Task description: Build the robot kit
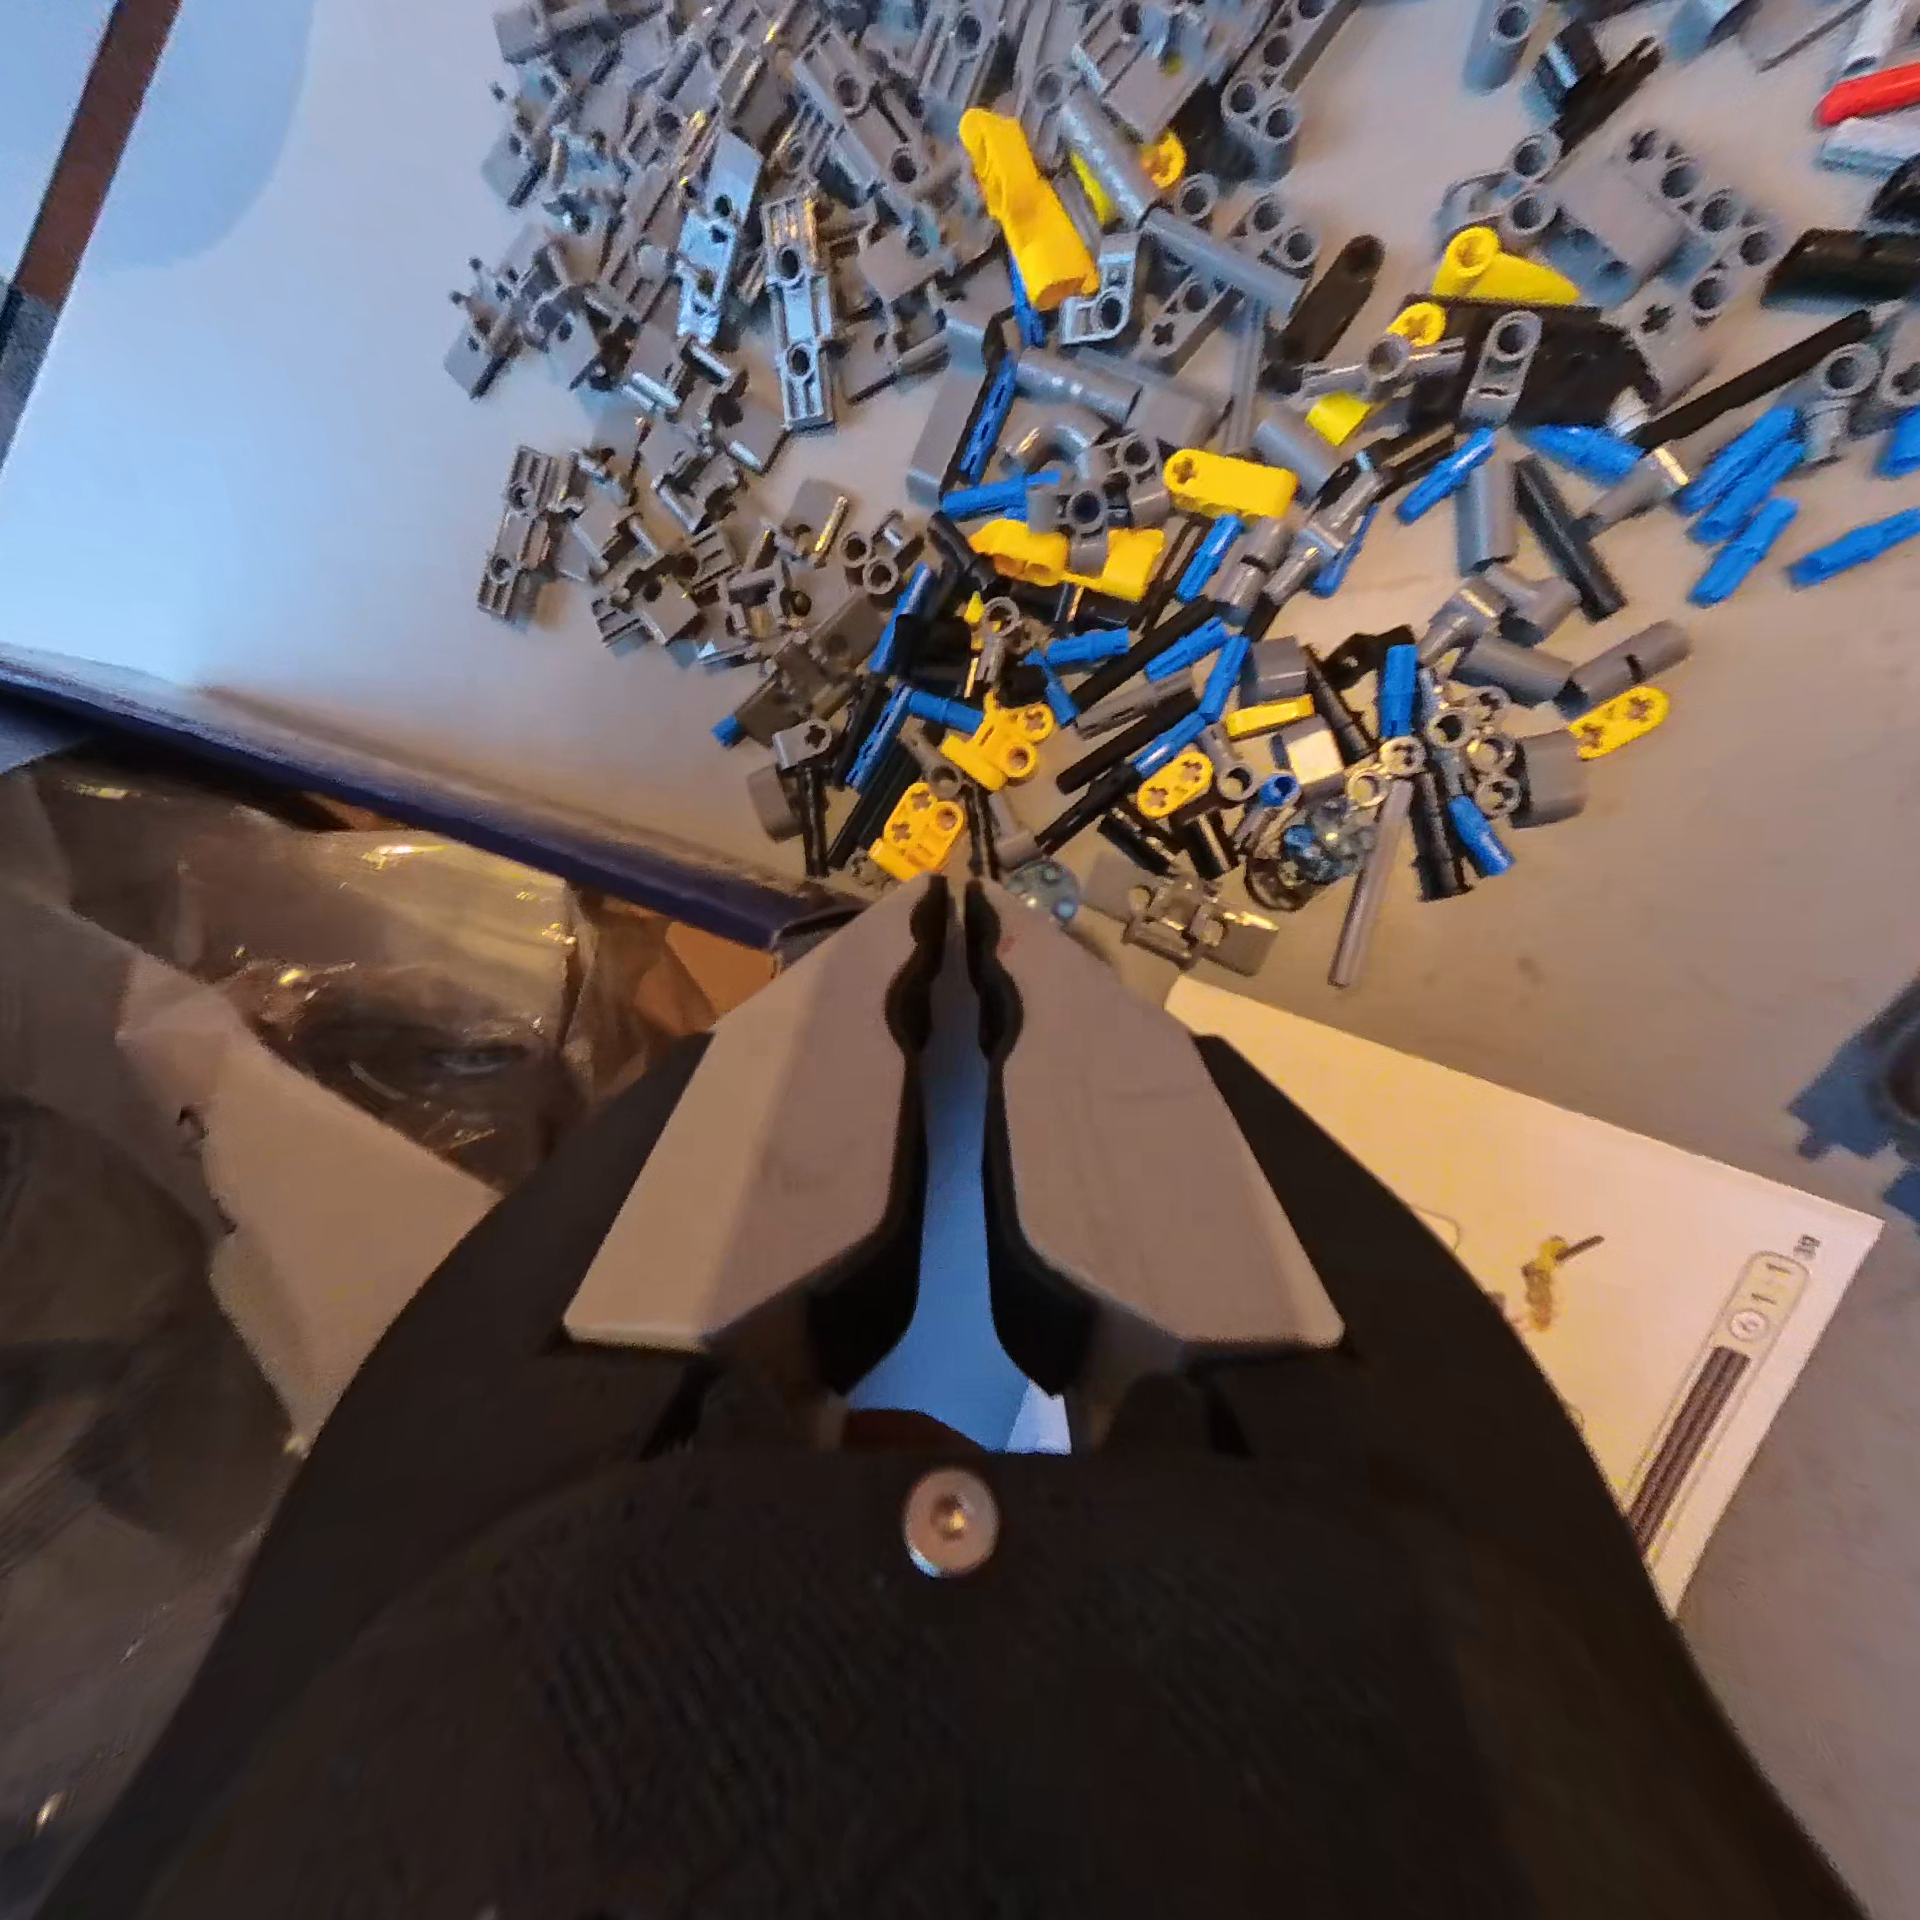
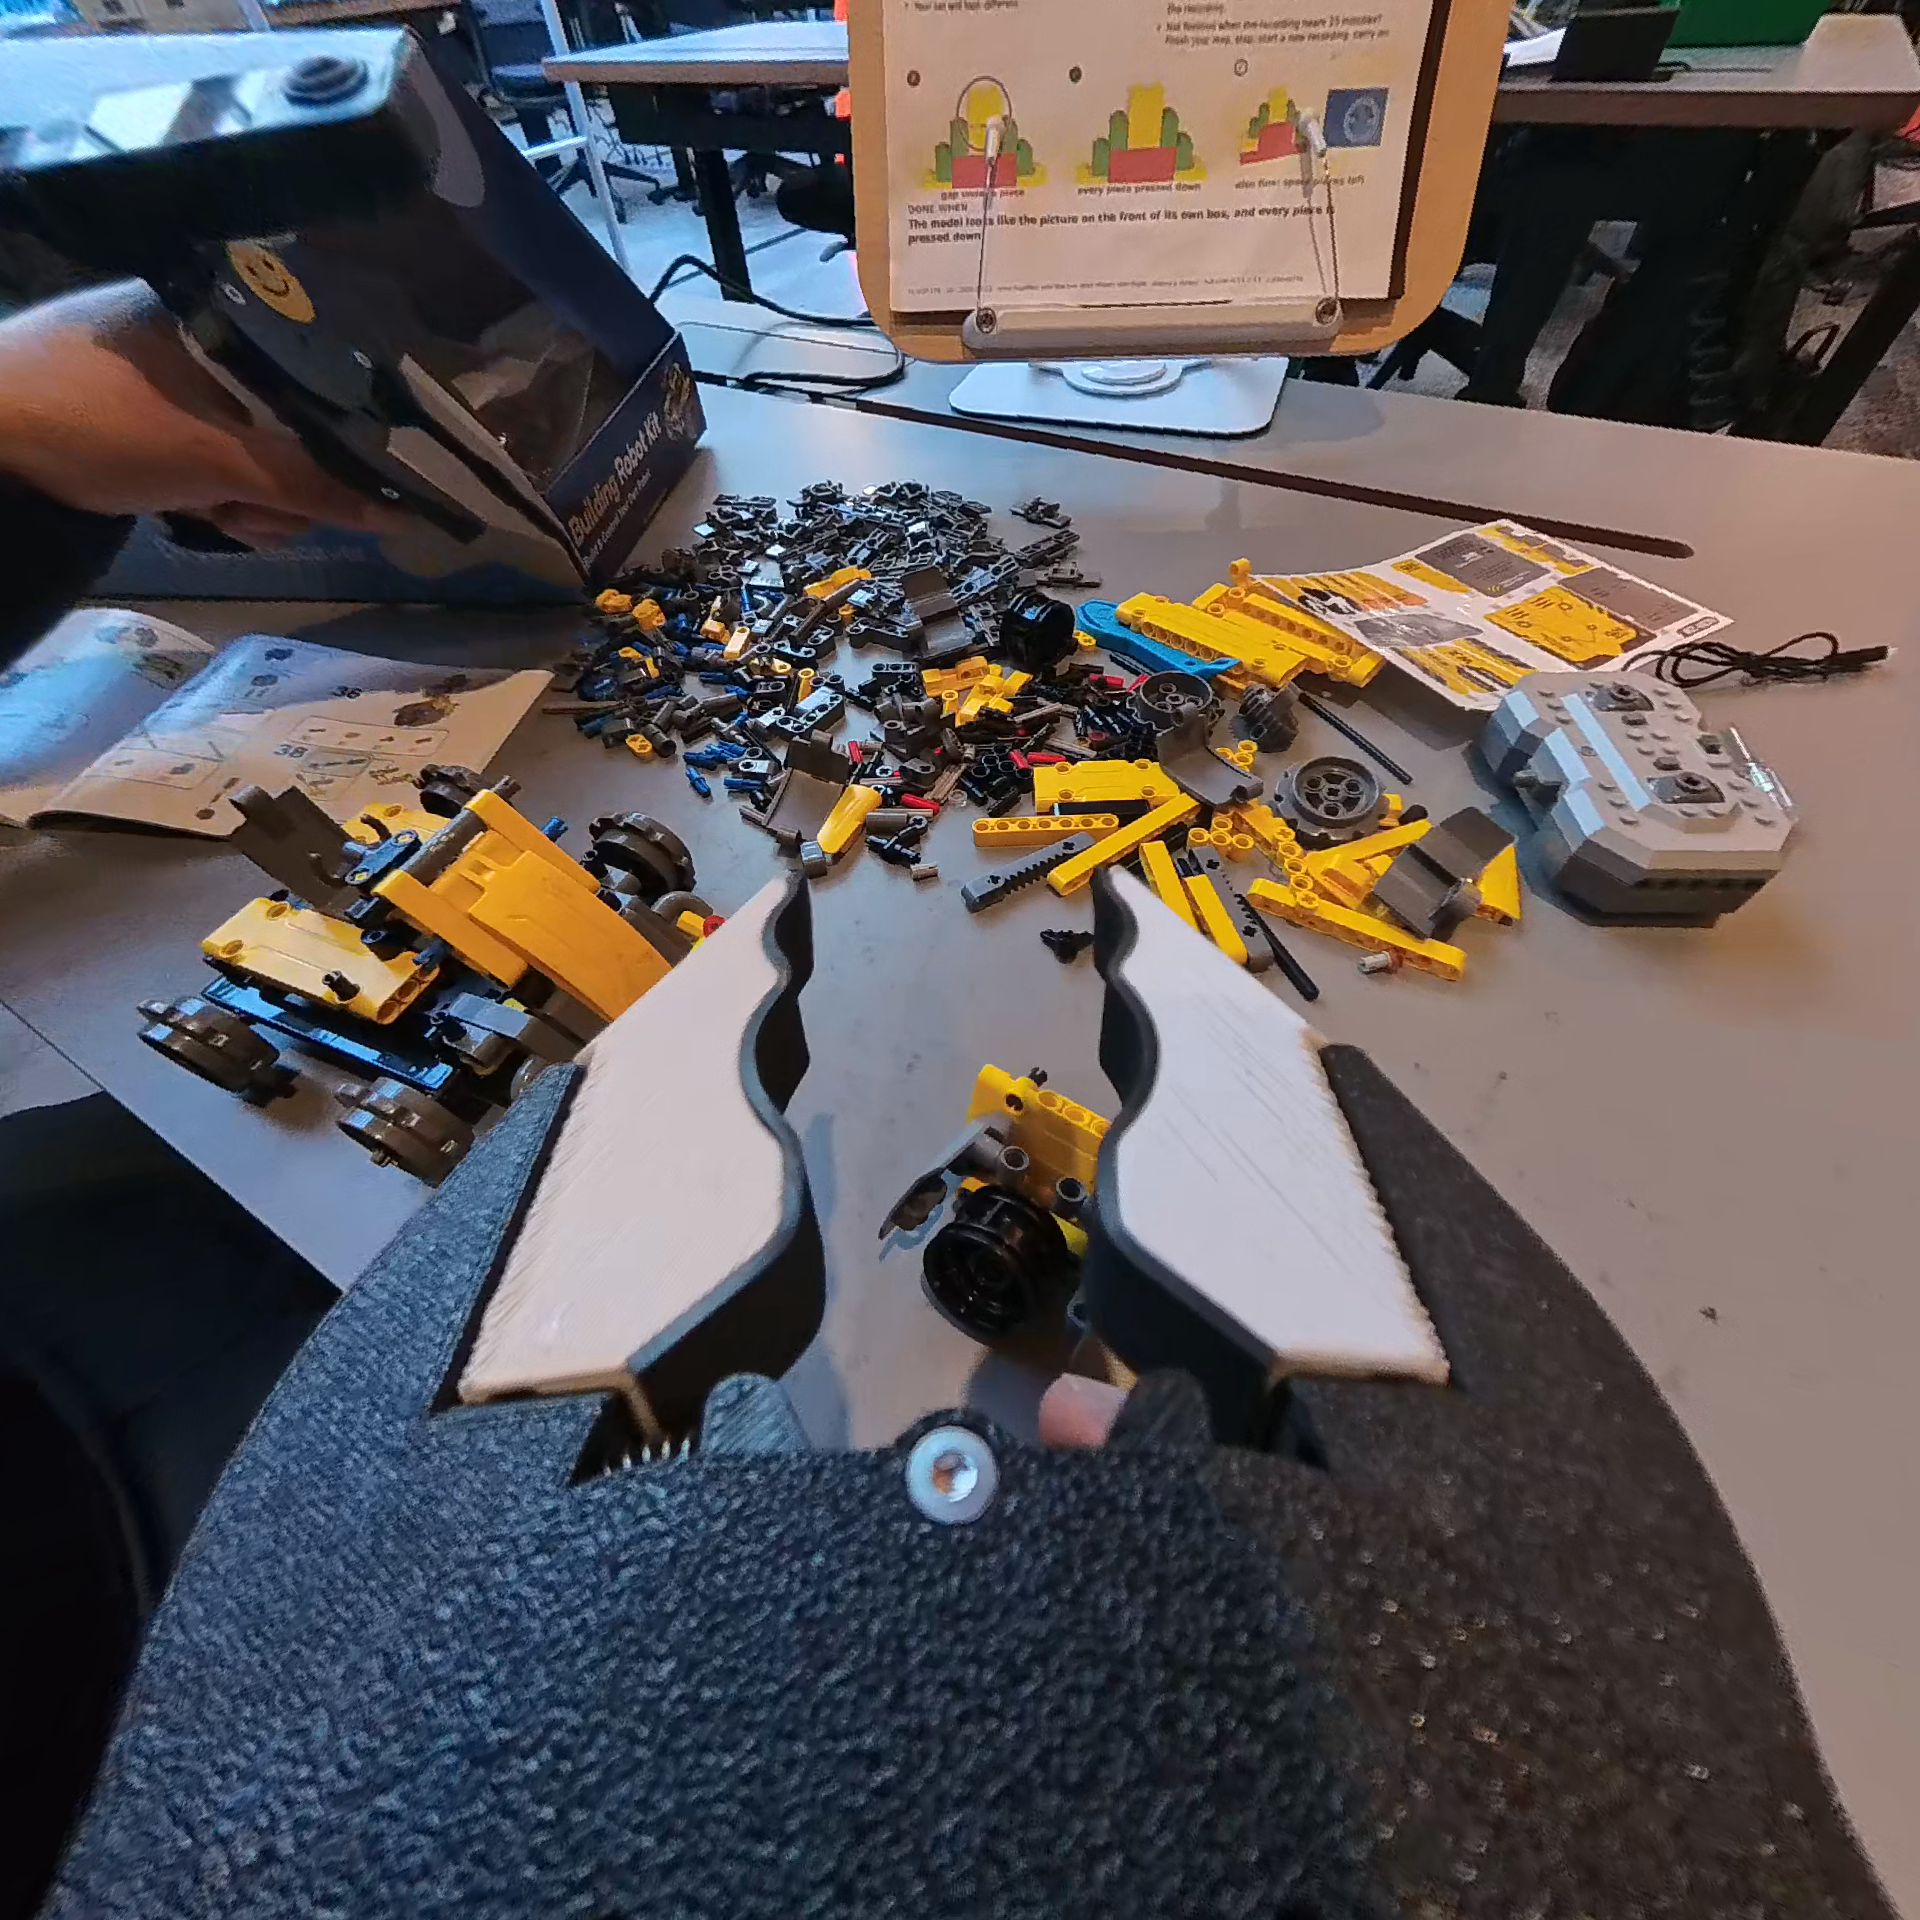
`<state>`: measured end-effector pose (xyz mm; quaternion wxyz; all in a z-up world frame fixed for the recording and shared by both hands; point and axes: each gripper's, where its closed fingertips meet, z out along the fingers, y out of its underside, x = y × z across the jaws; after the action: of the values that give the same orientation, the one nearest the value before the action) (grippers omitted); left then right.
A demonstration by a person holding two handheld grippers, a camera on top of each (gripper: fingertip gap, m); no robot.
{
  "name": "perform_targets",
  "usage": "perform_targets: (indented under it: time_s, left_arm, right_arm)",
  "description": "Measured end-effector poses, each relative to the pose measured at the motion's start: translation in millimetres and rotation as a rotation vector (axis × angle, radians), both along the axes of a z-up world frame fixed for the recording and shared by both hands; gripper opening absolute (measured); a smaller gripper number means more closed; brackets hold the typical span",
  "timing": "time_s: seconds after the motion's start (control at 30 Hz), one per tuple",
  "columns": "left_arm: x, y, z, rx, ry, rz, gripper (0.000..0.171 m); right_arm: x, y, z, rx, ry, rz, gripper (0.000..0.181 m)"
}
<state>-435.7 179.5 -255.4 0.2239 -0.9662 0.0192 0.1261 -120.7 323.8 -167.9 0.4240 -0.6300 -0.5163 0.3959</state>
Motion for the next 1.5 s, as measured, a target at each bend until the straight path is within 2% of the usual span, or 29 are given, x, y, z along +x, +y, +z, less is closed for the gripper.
perform_targets:
  time_s: [0.2, 0.37, 0.5, 0.63, 0.77, 0.83, 1.03, 1.23, 1.5]
  left_arm:
    - [0, 20, 4, 0.007, 0.017, -0.026, 0.006]
    - [1, 42, 5, -0.11, 0.149, -0.113, 0.006]
    - [-1, 70, 10, -0.188, 0.126, -0.163, 0.011]
    - [-4, 83, -7, -0.302, 0.069, -0.191, 0.007]
    - [-11, 92, -17, -0.307, 0.029, -0.185, 0.0]
    - [-7, 92, -18, -0.306, -0.021, -0.177, 0.0]
    - [-7, 92, -6, -0.281, -0.018, -0.2, 0.001]
    - [-6, 85, -17, -0.354, -0.051, -0.229, 0.007]
    - [-4, 84, -18, -0.378, -0.037, -0.265, 0.012]
  right_arm:
    - [2, 4, 0, -0.002, 0.002, -0.009, 0.054]
    - [1, 3, -1, -0.003, -0.001, -0.005, 0.053]
    - [1, 0, -1, 0.0, -0.002, 0.002, 0.053]
    - [3, -1, -1, 0.003, -0.007, 0.004, 0.053]
    - [7, 2, 3, -0.006, 0.006, 0.001, 0.053]
    - [9, 3, 6, -0.005, 0.013, -0.001, 0.053]
    - [12, 8, 5, -0.009, 0.016, -0.012, 0.053]
    - [12, 7, 5, 0.0, 0.008, -0.011, 0.053]
    - [12, 7, 6, 0.003, 0.011, -0.012, 0.052]
